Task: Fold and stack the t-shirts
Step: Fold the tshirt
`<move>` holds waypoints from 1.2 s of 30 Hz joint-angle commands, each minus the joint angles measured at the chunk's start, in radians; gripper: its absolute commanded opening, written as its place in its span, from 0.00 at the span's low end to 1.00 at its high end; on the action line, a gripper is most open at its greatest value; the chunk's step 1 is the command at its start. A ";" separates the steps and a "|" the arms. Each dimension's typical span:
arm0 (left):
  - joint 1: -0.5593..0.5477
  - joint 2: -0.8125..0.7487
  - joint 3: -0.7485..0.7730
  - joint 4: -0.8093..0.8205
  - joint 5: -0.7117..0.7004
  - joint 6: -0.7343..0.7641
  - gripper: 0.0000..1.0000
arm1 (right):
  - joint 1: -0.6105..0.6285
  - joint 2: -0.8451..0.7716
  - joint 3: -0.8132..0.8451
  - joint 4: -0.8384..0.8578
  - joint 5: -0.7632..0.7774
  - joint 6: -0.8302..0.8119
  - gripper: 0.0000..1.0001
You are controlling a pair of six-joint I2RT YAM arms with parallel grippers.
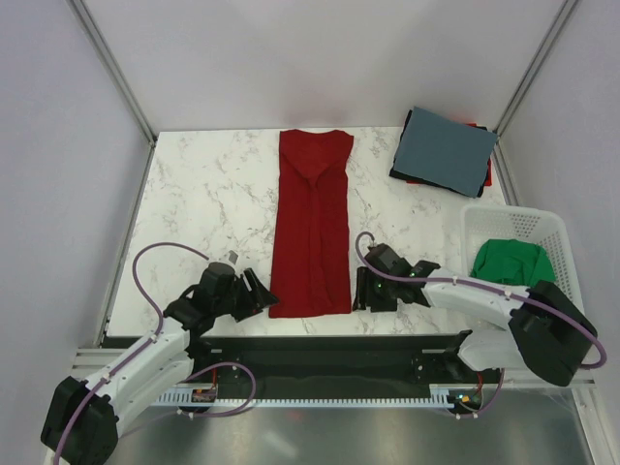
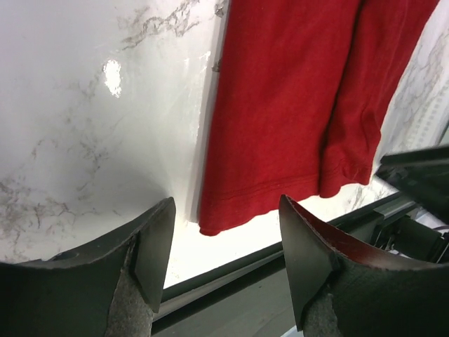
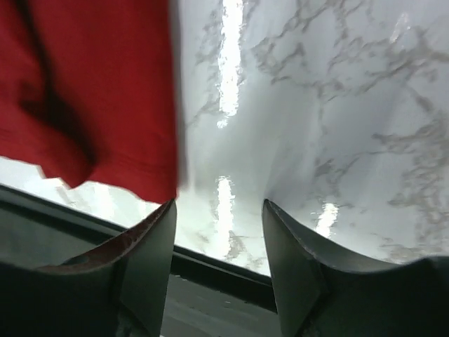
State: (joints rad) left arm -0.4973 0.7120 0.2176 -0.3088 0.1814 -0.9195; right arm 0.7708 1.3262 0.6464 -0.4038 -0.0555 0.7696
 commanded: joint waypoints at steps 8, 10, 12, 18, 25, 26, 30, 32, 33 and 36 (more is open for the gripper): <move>-0.012 0.001 -0.026 0.025 -0.003 -0.055 0.65 | 0.065 -0.026 -0.149 0.247 -0.020 0.194 0.56; -0.015 0.000 -0.032 0.036 0.000 -0.061 0.63 | 0.074 -0.015 -0.157 0.269 -0.020 0.206 0.55; -0.017 0.006 -0.035 0.048 0.001 -0.062 0.61 | 0.078 -0.005 -0.162 0.273 -0.018 0.206 0.53; -0.021 0.067 -0.040 0.091 0.012 -0.061 0.50 | 0.081 0.010 -0.186 0.312 -0.026 0.211 0.43; -0.026 0.129 -0.034 0.140 0.024 -0.050 0.31 | 0.081 0.030 -0.185 0.336 -0.029 0.198 0.18; -0.029 0.130 -0.035 0.151 0.027 -0.050 0.28 | 0.081 0.030 -0.186 0.336 -0.029 0.197 0.14; -0.034 0.127 -0.035 0.154 0.026 -0.044 0.05 | 0.081 0.024 -0.197 0.339 -0.035 0.185 0.00; -0.040 0.116 -0.032 0.149 0.036 -0.044 0.02 | 0.081 0.005 -0.215 0.338 -0.044 0.184 0.00; -0.043 0.092 -0.027 0.122 0.039 -0.045 0.02 | 0.081 -0.004 -0.221 0.318 -0.043 0.189 0.00; -0.096 0.031 0.005 0.033 0.015 -0.070 0.02 | 0.091 -0.077 -0.246 0.248 -0.026 0.217 0.00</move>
State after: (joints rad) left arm -0.5488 0.7982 0.1898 -0.2054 0.2092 -0.9684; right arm 0.8490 1.2991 0.4419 -0.0456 -0.1043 0.9760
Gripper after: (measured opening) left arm 0.033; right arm 0.011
